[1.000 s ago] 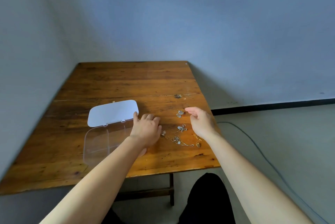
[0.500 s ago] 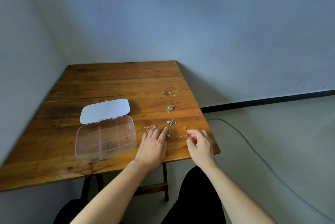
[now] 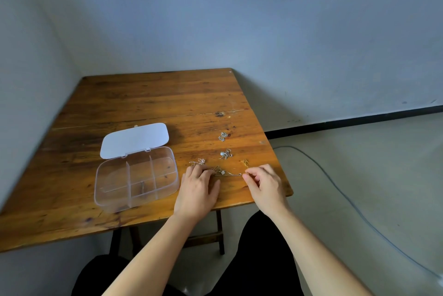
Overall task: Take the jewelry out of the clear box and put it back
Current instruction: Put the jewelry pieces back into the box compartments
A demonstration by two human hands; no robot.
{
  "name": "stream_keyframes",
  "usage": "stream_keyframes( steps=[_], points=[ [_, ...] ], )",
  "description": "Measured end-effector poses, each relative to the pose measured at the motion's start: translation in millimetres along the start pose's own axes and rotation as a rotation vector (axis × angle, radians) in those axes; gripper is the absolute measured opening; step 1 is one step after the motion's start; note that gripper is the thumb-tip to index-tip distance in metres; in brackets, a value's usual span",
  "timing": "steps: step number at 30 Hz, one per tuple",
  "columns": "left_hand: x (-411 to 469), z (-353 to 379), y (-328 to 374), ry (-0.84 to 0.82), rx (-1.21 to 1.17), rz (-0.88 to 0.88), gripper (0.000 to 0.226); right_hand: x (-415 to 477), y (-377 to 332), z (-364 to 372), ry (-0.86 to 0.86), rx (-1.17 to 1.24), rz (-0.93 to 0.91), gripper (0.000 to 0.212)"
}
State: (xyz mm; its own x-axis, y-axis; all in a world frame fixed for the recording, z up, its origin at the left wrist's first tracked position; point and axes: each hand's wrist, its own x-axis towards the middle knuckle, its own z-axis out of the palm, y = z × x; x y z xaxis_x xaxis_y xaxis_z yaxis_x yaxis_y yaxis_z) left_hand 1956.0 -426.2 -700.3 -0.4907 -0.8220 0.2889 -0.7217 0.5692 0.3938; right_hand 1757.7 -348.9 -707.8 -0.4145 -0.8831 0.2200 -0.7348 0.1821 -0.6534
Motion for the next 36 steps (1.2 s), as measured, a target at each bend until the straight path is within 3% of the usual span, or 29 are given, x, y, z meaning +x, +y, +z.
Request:
stream_keyframes(
  steps=[8, 11, 16, 21, 27, 32, 36],
  points=[
    [0.3, -1.1, 0.4, 0.038, -0.095, -0.014, 0.018, 2.3, -1.3, -1.6, 0.071, 0.145, 0.081, 0.018],
    [0.6, -0.5, 1.1, 0.038, -0.112, -0.019, 0.017, 3.8, -2.9, -5.0, 0.102, 0.207, 0.193, 0.021],
    [-0.1, -4.6, 2.2, 0.047, -0.172, -0.048, 0.012, 11.2, -9.9, -9.6, 0.191, 0.532, 0.376, 0.022],
    [6.7, -19.5, 10.8, 0.025, -0.485, -0.297, 0.009, 23.8, -9.5, -21.9, 0.152, 0.84, 0.496, 0.028],
    [27.3, -66.6, 25.3, 0.22, -0.903, -0.383, 0.009, 45.4, -42.4, -40.1, 0.148, 0.903, 0.44, 0.021],
    [43.7, -125.8, 16.3, 0.316, -1.073, -0.393, 0.005, 70.3, -99.4, -60.0, 0.088, 0.951, 0.276, 0.034],
    [51.0, -174.1, -0.9, 0.413, -1.046, -0.324, 0.009, 89.5, -149.9, -73.6, 0.051, 1.034, 0.158, 0.035]
  ],
)
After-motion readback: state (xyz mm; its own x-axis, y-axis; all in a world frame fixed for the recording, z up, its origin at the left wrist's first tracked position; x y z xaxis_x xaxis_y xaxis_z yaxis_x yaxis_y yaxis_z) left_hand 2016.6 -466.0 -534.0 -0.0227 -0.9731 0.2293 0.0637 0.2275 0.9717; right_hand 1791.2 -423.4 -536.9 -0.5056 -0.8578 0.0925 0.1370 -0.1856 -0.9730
